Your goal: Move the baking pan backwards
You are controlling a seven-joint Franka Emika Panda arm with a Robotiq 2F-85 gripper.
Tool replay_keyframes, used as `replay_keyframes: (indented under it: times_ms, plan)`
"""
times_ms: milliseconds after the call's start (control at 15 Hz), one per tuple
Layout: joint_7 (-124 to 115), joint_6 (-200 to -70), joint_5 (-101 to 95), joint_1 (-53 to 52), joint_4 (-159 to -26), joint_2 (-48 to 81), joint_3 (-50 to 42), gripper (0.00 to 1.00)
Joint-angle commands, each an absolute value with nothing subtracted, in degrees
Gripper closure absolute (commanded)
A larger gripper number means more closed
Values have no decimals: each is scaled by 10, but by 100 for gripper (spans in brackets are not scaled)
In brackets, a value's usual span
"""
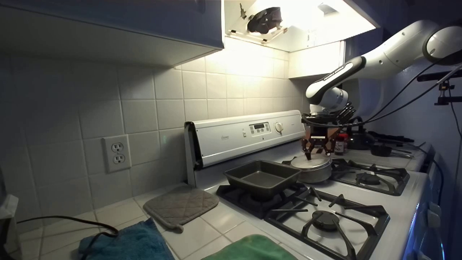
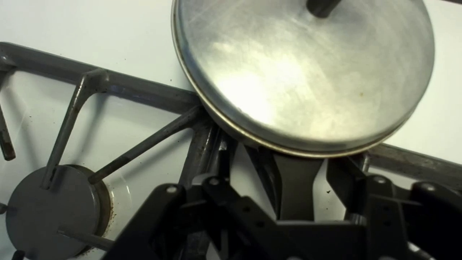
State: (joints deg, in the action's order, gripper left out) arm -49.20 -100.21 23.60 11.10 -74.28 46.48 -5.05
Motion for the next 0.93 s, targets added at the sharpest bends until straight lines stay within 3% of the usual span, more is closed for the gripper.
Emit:
replay_keyframes:
  times_ms: [0, 133, 267, 400, 467, 533, 867]
  plan:
    - [-508, -990, 253, 113, -721, 480, -47, 11]
    - [-510, -992, 253, 113, -721, 481, -47, 3]
    - [-511, -994, 255, 113, -721, 483, -46, 3]
    - [-510, -998, 255, 112, -721, 485, -45, 17]
    - [-511, -999, 256, 112, -721, 486, -45, 32]
    - [-510, -1000, 257, 112, -721, 487, -44, 33]
    - [-510, -1001, 260, 113, -720, 489, -44, 71]
